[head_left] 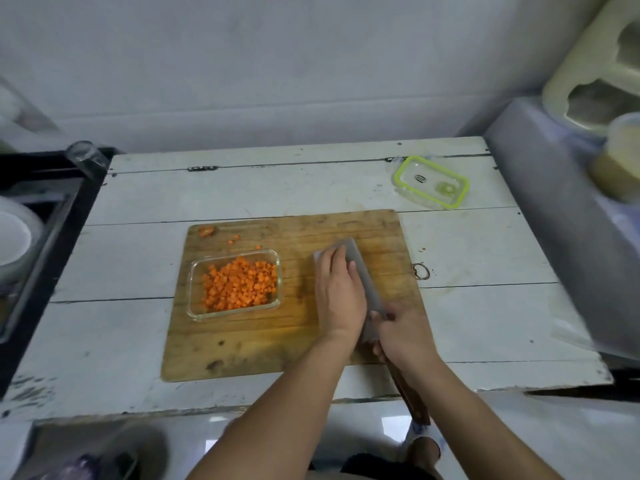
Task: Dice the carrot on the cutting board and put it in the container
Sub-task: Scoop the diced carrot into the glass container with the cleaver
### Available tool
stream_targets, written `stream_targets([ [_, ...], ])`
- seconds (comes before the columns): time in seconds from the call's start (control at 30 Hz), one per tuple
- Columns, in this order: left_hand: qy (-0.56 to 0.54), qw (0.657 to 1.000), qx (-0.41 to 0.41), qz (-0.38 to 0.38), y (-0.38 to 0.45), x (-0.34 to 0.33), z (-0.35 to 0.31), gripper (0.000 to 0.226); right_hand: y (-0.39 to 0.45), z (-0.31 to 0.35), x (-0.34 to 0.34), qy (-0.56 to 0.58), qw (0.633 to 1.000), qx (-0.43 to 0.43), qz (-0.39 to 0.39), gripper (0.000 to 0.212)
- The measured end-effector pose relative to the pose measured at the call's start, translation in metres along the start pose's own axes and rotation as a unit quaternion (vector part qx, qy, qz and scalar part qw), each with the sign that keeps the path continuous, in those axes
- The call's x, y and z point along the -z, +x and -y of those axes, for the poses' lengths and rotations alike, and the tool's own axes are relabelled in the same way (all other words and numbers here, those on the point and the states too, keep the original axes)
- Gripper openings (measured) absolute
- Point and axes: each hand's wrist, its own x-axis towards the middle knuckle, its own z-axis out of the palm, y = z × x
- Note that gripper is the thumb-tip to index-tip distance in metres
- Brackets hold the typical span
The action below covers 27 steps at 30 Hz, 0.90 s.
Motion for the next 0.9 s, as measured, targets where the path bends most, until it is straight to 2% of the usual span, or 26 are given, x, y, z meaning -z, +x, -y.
stream_targets([
  [0.13,-0.002,0.998,-0.061,-0.001,0.017,0.030,-0.010,0.037,-0.016,0.024,0.001,0.047,0.999,0.000,0.010,0.015],
  [0.23,0.012,0.994,-0.098,-0.044,0.036,0.067,-0.009,0.036,-0.029,0.061,-0.012,0.064,0.997,0.037,0.023,0.012],
  [0.33,0.026,0.991,-0.089,-0.098,0.048,0.105,0.010,0.029,-0.039,0.088,-0.040,0.045,0.995,0.082,0.037,0.019],
  [0.43,0.035,0.988,-0.075,-0.127,0.048,0.126,0.036,0.017,-0.047,0.096,-0.068,0.028,0.995,0.080,0.050,0.021],
  [0.57,0.068,0.987,-0.081,-0.120,0.046,0.135,0.054,0.009,-0.056,0.096,-0.084,0.034,0.996,0.067,0.056,0.016],
  [0.9,0.118,0.982,-0.120,-0.085,0.043,0.124,0.068,0.008,-0.054,0.085,-0.072,0.037,0.998,0.026,0.036,0.019],
])
